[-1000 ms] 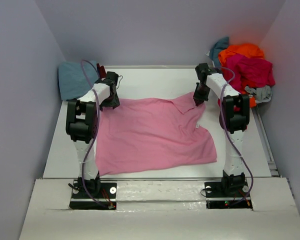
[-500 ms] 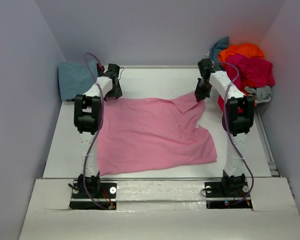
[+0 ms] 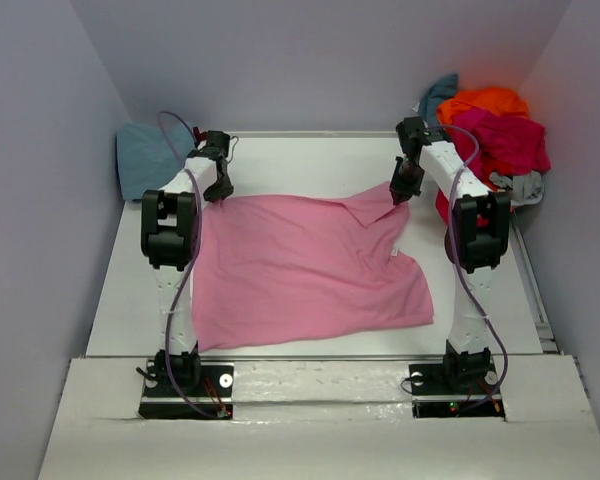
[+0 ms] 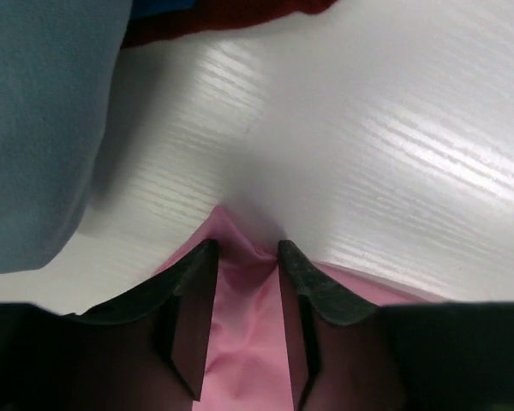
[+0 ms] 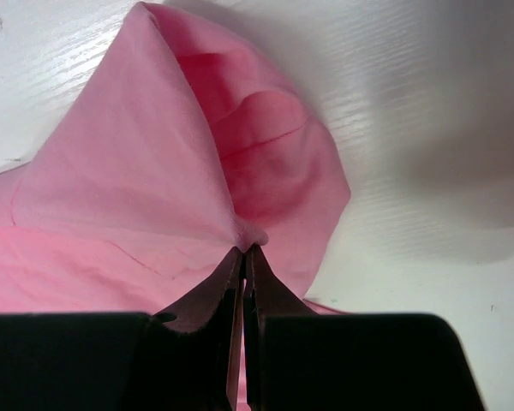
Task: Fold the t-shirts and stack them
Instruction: Fold the tshirt
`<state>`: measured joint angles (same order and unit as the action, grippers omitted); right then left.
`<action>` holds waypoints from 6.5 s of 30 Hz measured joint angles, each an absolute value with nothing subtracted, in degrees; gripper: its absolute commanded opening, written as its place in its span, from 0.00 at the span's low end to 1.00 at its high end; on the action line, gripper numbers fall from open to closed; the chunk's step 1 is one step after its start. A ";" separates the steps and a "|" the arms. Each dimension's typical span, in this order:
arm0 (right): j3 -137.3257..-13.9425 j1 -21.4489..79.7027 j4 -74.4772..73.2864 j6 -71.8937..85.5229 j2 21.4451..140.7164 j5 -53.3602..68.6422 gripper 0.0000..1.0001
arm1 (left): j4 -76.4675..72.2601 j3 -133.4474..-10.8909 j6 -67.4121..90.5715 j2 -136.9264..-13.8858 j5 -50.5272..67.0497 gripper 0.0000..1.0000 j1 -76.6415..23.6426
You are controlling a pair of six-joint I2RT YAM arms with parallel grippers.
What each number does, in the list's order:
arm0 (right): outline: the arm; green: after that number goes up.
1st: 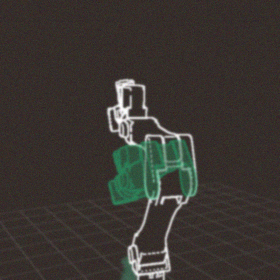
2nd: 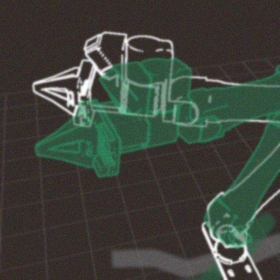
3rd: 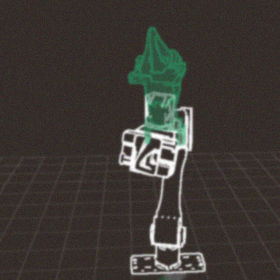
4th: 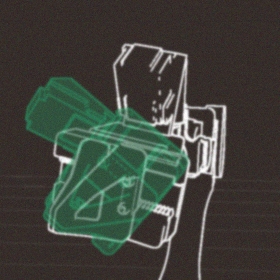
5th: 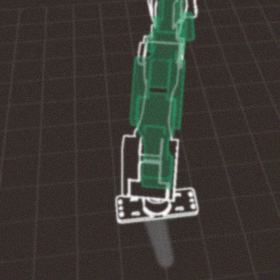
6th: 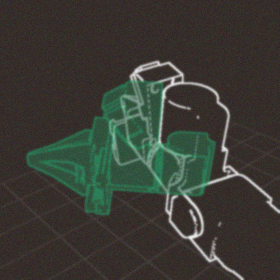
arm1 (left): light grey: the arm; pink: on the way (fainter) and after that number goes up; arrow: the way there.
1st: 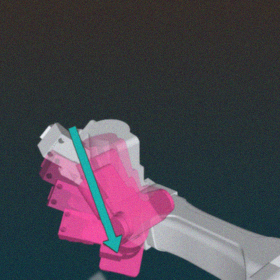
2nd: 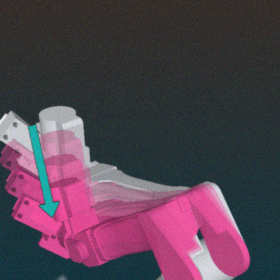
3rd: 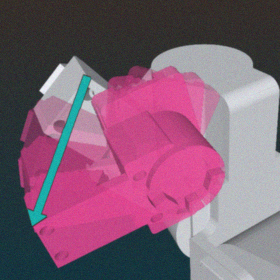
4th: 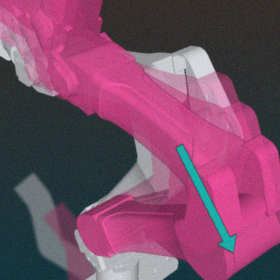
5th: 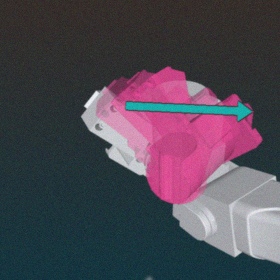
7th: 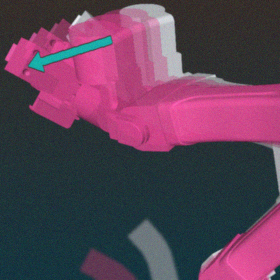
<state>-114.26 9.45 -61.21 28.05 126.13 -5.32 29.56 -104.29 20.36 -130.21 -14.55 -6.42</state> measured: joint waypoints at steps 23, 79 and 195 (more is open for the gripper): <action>-123.94 9.45 -62.61 28.01 126.15 -5.34 0.07 | 35.24 -107.07 20.03 -128.53 -15.31 0.06 -6.66; -120.11 9.85 -56.10 26.83 111.83 -2.70 0.07 | 42.06 -115.42 19.77 -118.13 -19.90 0.06 -8.62; -98.41 16.27 -62.35 22.17 119.20 7.33 0.46 | 34.48 -64.45 36.34 -94.63 2.24 0.55 -10.00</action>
